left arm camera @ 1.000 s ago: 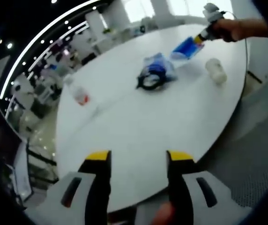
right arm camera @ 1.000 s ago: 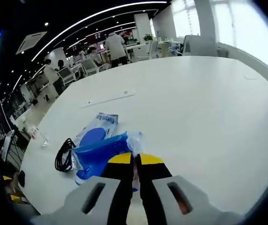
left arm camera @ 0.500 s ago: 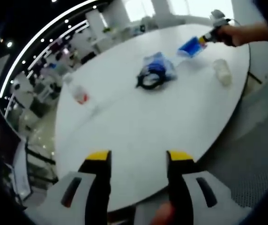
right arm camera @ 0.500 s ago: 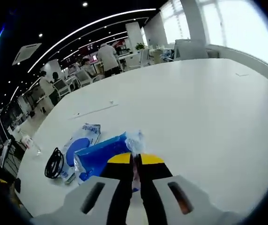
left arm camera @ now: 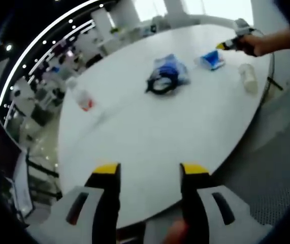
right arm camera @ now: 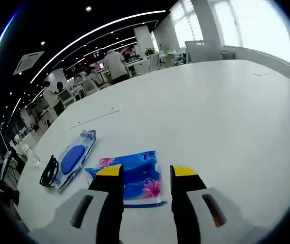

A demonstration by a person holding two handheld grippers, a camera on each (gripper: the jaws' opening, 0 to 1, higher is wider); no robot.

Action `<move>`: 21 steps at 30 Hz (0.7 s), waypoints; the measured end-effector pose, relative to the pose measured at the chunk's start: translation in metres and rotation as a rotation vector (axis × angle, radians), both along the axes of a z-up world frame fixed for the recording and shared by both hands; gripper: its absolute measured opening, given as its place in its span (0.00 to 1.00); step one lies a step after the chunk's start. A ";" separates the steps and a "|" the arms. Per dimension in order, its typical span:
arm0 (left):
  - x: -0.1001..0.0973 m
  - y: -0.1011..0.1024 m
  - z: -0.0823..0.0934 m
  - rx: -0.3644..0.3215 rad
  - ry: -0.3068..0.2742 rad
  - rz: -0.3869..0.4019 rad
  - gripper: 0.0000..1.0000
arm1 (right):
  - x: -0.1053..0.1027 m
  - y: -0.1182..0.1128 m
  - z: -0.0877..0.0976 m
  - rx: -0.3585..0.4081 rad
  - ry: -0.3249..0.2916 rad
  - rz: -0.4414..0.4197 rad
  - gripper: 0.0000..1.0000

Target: Arrange the tabletop items into an orderly group along one side of the table until the central work area is clear of visible clutter.

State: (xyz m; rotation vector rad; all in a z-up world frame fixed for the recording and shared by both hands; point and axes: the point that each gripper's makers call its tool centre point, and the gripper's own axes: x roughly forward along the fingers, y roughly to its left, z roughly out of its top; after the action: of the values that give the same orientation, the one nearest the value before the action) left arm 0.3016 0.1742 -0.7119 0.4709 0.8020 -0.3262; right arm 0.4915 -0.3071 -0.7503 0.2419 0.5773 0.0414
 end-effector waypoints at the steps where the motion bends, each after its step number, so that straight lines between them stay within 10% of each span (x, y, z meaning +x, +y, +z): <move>1: 0.000 0.000 0.000 0.000 0.000 -0.001 0.43 | -0.001 -0.001 0.000 0.007 0.000 0.000 0.38; 21: 0.001 -0.005 0.004 -0.020 -0.021 -0.020 0.43 | -0.049 0.000 0.022 0.033 -0.052 0.065 0.48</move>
State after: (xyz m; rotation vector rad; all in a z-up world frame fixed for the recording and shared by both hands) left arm 0.3025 0.1695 -0.7076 0.4636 0.7738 -0.3474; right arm 0.4420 -0.3068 -0.7282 0.2537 0.5334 0.1201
